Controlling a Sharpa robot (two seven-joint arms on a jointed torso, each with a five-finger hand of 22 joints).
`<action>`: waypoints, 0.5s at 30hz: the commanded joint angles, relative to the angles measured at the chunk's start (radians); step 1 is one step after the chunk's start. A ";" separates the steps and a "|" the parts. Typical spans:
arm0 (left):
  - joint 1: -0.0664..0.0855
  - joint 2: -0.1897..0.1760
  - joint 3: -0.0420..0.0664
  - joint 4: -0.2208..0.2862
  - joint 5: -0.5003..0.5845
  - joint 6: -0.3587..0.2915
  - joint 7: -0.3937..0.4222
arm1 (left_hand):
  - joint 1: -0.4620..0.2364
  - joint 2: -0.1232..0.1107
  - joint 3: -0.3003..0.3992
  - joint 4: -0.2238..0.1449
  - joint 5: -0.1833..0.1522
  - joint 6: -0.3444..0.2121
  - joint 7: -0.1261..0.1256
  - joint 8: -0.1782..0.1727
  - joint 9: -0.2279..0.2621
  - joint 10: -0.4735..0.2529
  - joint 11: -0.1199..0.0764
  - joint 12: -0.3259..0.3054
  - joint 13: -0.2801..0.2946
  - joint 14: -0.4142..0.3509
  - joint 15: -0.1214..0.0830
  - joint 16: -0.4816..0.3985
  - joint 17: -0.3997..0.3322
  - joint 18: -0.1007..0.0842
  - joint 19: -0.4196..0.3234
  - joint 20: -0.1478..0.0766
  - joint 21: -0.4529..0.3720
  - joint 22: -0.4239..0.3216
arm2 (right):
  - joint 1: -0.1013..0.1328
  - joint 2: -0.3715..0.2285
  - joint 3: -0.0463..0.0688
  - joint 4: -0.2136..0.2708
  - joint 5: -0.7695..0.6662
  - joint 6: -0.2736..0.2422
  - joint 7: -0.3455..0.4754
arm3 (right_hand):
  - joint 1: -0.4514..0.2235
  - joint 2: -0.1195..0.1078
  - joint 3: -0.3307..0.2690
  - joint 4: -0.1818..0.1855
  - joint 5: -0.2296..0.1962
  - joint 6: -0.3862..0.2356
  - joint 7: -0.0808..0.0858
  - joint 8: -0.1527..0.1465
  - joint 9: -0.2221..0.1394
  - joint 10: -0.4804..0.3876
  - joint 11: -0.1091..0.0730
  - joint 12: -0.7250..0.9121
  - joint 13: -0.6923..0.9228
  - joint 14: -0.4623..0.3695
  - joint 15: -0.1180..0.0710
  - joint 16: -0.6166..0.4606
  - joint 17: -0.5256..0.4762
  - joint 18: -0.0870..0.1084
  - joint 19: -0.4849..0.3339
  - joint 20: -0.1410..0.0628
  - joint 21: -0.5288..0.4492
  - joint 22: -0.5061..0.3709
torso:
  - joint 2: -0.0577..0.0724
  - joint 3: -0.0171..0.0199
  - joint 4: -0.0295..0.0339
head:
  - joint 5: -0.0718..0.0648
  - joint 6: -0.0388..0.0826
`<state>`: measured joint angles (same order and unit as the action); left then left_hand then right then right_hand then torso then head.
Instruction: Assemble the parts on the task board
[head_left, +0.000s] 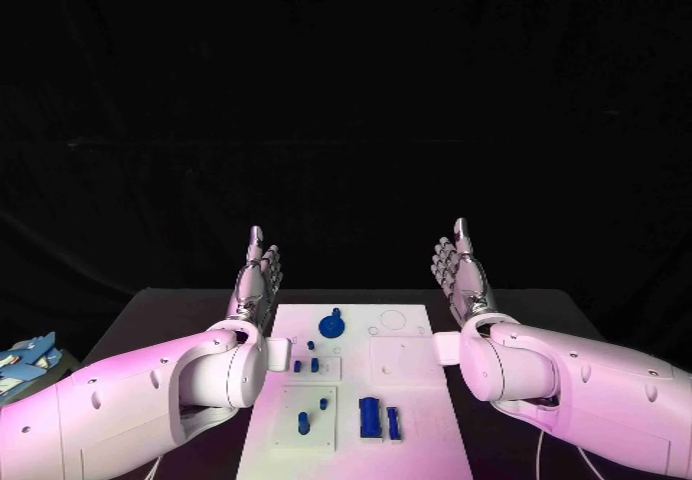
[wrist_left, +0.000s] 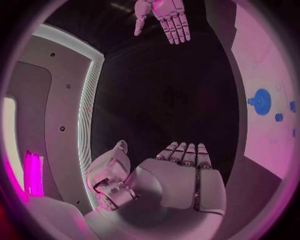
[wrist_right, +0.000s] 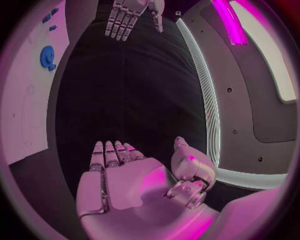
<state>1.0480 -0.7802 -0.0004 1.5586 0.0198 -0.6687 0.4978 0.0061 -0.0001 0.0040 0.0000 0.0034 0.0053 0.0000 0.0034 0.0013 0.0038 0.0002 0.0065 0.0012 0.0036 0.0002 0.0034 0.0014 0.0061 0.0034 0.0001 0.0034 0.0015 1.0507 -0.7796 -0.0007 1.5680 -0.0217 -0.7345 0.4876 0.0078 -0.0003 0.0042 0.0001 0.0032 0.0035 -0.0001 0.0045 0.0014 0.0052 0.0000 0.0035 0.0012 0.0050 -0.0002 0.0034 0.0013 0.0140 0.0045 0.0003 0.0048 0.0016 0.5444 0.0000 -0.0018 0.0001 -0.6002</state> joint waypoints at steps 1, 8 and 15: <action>0.002 0.000 0.000 0.011 -0.020 -0.101 0.022 | -0.006 0.000 -0.004 0.000 -0.003 -0.005 0.000 -0.003 -0.001 -0.004 0.000 -0.006 -0.001 -0.004 0.000 -0.003 -0.001 -0.006 -0.003 0.000 -0.003 -0.002 | -0.001 0.000 0.001 0.002 0.022 -0.036 0.032 | -0.008 0.000 -0.004 0.000 -0.003 -0.003 0.000 -0.005 -0.001 -0.005 0.000 -0.004 -0.001 -0.005 0.000 -0.003 -0.001 -0.014 -0.004 0.000 -0.005 -0.002 | 0.000 0.0000 0.0018 | 0.000 0.000; 0.002 0.000 0.000 0.011 -0.020 -0.101 0.022 | -0.006 0.000 -0.004 0.000 -0.003 -0.005 0.000 -0.003 -0.001 -0.004 0.000 -0.006 -0.001 -0.004 0.000 -0.003 -0.001 -0.006 -0.003 0.000 -0.003 -0.002 | -0.001 0.000 0.001 0.002 0.022 -0.036 0.032 | -0.008 0.000 -0.004 0.000 -0.003 -0.003 0.000 -0.005 -0.001 -0.005 0.000 -0.004 -0.001 -0.005 0.000 -0.003 -0.001 -0.014 -0.004 0.000 -0.005 -0.002 | 0.000 0.0000 0.0018 | 0.000 0.000; 0.002 0.000 0.000 0.011 -0.020 -0.101 0.022 | -0.006 0.000 -0.004 0.000 -0.003 -0.005 0.000 -0.003 -0.001 -0.004 0.000 -0.006 -0.001 -0.004 0.000 -0.003 -0.001 -0.006 -0.003 0.000 -0.003 -0.002 | -0.001 0.000 0.001 0.002 0.022 -0.036 0.032 | -0.008 0.000 -0.004 0.000 -0.003 -0.003 0.000 -0.005 -0.001 -0.005 0.000 -0.004 -0.001 -0.005 0.000 -0.003 -0.001 -0.014 -0.004 0.000 -0.005 -0.002 | 0.000 0.0000 0.0018 | 0.000 0.000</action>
<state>1.0484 -0.7809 -0.0005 1.5670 0.0127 -0.7554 0.5020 0.0053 0.0000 0.0041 -0.0001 0.0034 0.0055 0.0000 0.0033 0.0009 0.0038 0.0002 0.0065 0.0010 0.0037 0.0002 0.0034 0.0010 0.0062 0.0036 0.0002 0.0035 0.0009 1.0505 -0.7800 -0.0007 1.5684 0.0024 -0.7677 0.5024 0.0053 -0.0001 0.0043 0.0001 0.0033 0.0035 0.0000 0.0032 0.0010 0.0054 0.0001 0.0036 0.0010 0.0051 -0.0002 0.0035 0.0010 0.0141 0.0045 0.0003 0.0048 0.0010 0.5442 0.0000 0.0000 0.0000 -0.6000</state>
